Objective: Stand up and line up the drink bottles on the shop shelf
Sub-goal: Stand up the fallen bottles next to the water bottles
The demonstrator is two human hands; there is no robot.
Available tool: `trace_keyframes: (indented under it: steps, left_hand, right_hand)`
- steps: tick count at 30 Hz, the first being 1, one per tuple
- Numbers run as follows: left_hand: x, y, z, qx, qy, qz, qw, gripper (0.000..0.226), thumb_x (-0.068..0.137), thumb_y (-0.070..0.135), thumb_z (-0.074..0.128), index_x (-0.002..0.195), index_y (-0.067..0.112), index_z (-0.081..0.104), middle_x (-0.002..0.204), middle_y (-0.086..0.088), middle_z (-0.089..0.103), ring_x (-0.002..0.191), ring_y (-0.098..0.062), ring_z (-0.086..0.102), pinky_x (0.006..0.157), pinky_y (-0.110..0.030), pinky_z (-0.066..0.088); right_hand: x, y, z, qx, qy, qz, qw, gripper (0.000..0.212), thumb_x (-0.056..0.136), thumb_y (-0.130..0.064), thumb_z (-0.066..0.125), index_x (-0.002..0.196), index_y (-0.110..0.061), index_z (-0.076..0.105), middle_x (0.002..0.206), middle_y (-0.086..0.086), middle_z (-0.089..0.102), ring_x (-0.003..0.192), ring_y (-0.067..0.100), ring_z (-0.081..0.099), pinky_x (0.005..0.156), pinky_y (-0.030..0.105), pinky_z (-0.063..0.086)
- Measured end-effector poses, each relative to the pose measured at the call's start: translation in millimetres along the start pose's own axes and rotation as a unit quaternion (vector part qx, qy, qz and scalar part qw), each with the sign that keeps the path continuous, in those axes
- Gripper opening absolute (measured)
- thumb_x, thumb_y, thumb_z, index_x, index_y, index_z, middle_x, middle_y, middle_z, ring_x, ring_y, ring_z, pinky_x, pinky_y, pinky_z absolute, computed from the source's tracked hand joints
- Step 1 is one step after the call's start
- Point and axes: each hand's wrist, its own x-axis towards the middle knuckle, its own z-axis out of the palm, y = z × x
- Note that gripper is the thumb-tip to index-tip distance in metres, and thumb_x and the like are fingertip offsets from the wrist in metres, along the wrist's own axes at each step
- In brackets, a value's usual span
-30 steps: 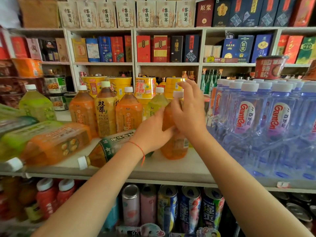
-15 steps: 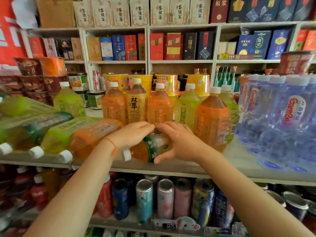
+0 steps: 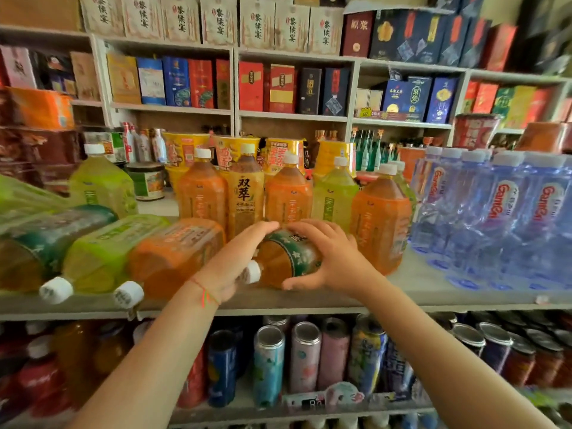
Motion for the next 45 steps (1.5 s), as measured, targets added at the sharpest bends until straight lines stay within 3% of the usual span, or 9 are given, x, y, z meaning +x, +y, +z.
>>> trace_keyframes:
  steps: [3, 6, 10, 16, 20, 24, 30, 35, 45]
  left_hand:
    - [-6, 5, 9, -0.071, 0.015, 0.038, 0.997, 0.023, 0.097, 0.039, 0.055, 0.111, 0.030, 0.072, 0.099, 0.006, 0.076, 0.092, -0.012, 0.072, 0.091, -0.046, 0.058]
    - [-6, 17, 18, -0.102, 0.032, 0.088, 0.990, 0.028, 0.098, 0.038, 0.052, 0.114, 0.025, 0.072, 0.107, -0.005, 0.074, 0.096, -0.023, 0.070, 0.088, -0.047, 0.058]
    - [7, 24, 36, -0.052, 0.033, 0.139, 0.988, 0.019, 0.099, 0.034, 0.055, 0.113, 0.040, 0.067, 0.121, 0.006, 0.070, 0.113, -0.015, 0.065, 0.096, -0.043, 0.054]
    - [29, 25, 71, 0.100, 0.012, 0.193, 0.976, 0.037, 0.105, 0.029, 0.045, 0.137, 0.046, 0.045, 0.120, 0.036, 0.049, 0.111, 0.017, 0.045, 0.090, -0.008, 0.035]
    - [45, 15, 90, 0.186, 0.056, 0.218, 0.956, 0.049, 0.104, 0.034, 0.047, 0.152, 0.035, 0.037, 0.152, 0.018, 0.039, 0.143, -0.004, 0.031, 0.120, -0.035, 0.028]
    - [48, 6, 95, 0.213, 0.082, 0.243, 0.943, 0.052, 0.104, 0.037, 0.048, 0.154, 0.034, 0.033, 0.148, 0.023, 0.035, 0.141, 0.002, 0.027, 0.123, -0.039, 0.026]
    - [42, 1, 62, 0.370, 0.142, 0.234, 0.888, 0.062, 0.091, 0.062, 0.042, 0.144, 0.032, 0.051, 0.145, 0.007, 0.054, 0.137, -0.019, 0.045, 0.114, -0.048, 0.036]
    - [17, 18, 4, 0.500, 0.176, 0.201, 0.824, 0.043, 0.095, 0.039, 0.056, 0.136, 0.027, 0.058, 0.139, 0.000, 0.053, 0.133, -0.024, 0.041, 0.112, -0.041, 0.033]
    - [-7, 14, -150, 0.586, 0.130, 0.115, 0.791, 0.048, 0.094, 0.063, 0.045, 0.129, 0.035, 0.060, 0.133, 0.006, 0.060, 0.121, -0.018, 0.054, 0.099, -0.038, 0.046]
  right_hand:
    - [1, 4, -8, 0.127, 0.027, 0.030, 0.991, 0.094, 0.059, -0.082, 0.068, 0.141, -0.047, 0.041, 0.142, -0.017, 0.046, 0.134, 0.012, 0.041, 0.112, 0.044, 0.037]
    - [3, 6, -14, 0.297, 0.056, 0.069, 0.951, 0.067, 0.068, -0.071, 0.071, 0.128, -0.049, 0.050, 0.125, -0.018, 0.062, 0.111, -0.002, 0.060, 0.095, 0.024, 0.051]
    - [12, 2, -18, 0.364, 0.125, 0.116, 0.916, 0.049, 0.088, -0.062, 0.058, 0.129, -0.036, 0.051, 0.114, -0.015, 0.066, 0.107, 0.007, 0.065, 0.085, 0.024, 0.054]
    - [19, 14, -18, 0.173, 0.240, 0.080, 0.952, 0.064, 0.098, -0.038, 0.059, 0.151, -0.017, 0.031, 0.147, 0.005, 0.043, 0.135, 0.016, 0.040, 0.109, 0.030, 0.038]
    - [14, 28, -12, -0.045, 0.254, 0.050, 0.965, 0.078, 0.093, -0.040, 0.058, 0.154, -0.005, 0.025, 0.156, 0.019, 0.034, 0.146, 0.031, 0.031, 0.120, 0.043, 0.025]
    - [12, 34, -10, -0.108, 0.286, 0.027, 0.952, 0.073, 0.093, -0.045, 0.048, 0.151, -0.003, 0.032, 0.150, 0.020, 0.043, 0.142, 0.034, 0.039, 0.119, 0.048, 0.026]
    - [10, 25, 2, -0.082, 0.357, -0.105, 0.925, 0.051, 0.091, -0.020, 0.065, 0.136, -0.002, 0.052, 0.149, 0.025, 0.043, 0.143, 0.041, 0.035, 0.118, 0.056, 0.027]
    - [15, -15, 22, -0.028, 0.279, -0.168, 0.945, 0.041, 0.083, -0.017, 0.063, 0.123, -0.007, 0.061, 0.138, 0.016, 0.054, 0.136, 0.035, 0.045, 0.115, 0.053, 0.032]
    - [73, -118, 57, -0.015, -0.050, -0.102, 0.993, 0.110, 0.067, -0.063, 0.080, 0.156, -0.036, 0.021, 0.160, -0.006, 0.028, 0.147, 0.020, 0.023, 0.118, 0.048, 0.028]
